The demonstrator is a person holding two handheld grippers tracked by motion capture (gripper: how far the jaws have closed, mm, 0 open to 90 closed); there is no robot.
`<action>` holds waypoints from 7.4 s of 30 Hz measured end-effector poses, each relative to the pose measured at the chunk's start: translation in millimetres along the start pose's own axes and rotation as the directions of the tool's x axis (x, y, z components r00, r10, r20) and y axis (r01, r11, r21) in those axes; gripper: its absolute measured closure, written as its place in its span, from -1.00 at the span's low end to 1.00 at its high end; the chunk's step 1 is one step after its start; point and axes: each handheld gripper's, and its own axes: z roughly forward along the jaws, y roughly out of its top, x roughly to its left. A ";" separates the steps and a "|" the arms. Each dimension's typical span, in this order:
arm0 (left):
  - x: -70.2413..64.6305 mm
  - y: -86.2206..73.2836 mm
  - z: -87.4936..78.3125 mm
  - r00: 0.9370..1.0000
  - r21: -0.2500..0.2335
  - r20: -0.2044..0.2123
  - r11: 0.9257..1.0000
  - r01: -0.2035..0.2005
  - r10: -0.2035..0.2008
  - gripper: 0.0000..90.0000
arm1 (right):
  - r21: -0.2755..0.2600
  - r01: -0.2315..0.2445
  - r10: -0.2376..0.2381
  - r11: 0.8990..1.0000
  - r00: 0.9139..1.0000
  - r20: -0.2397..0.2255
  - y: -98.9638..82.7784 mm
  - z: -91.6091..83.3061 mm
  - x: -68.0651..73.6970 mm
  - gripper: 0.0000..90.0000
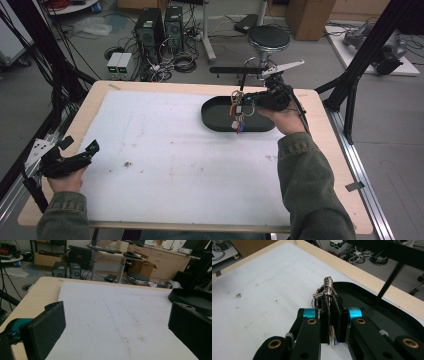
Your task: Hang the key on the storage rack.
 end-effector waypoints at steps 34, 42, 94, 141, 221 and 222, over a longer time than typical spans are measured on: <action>3.8 -0.2 -0.2 1.000 -0.006 -0.009 1.000 0.015 -0.015 -0.96 | 0.015 -0.034 0.034 0.999 0.999 -0.012 55.4 38.7 -51.2 0.90; 3.6 -0.5 0.8 1.000 -0.003 -0.009 1.000 0.017 -0.017 -0.96 | 0.008 -0.064 0.064 0.998 0.998 -0.019 51.6 48.4 -66.7 0.90; 4.7 -0.3 2.1 0.999 -0.014 -0.004 0.999 0.034 -0.034 -0.96 | 0.017 -0.164 0.157 0.986 0.964 0.216 49.2 39.1 -53.6 -0.99; 2.3 -0.5 2.5 1.000 -0.010 -0.001 1.000 0.020 -0.020 -0.96 | -0.053 -0.190 0.197 0.980 0.940 0.278 -35.7 -1.3 -20.9 -0.99; -0.5 -2.6 -7.8 1.000 0.000 -0.007 1.000 0.030 -0.030 -0.96 | -0.292 -0.182 0.296 0.939 0.861 0.413 -219.6 -25.0 48.7 -0.99; -0.6 -2.6 -7.9 1.000 0.000 -0.007 1.000 0.028 -0.028 -0.96 | -0.306 -0.175 0.297 0.936 0.860 0.414 -219.8 -25.8 49.7 -0.99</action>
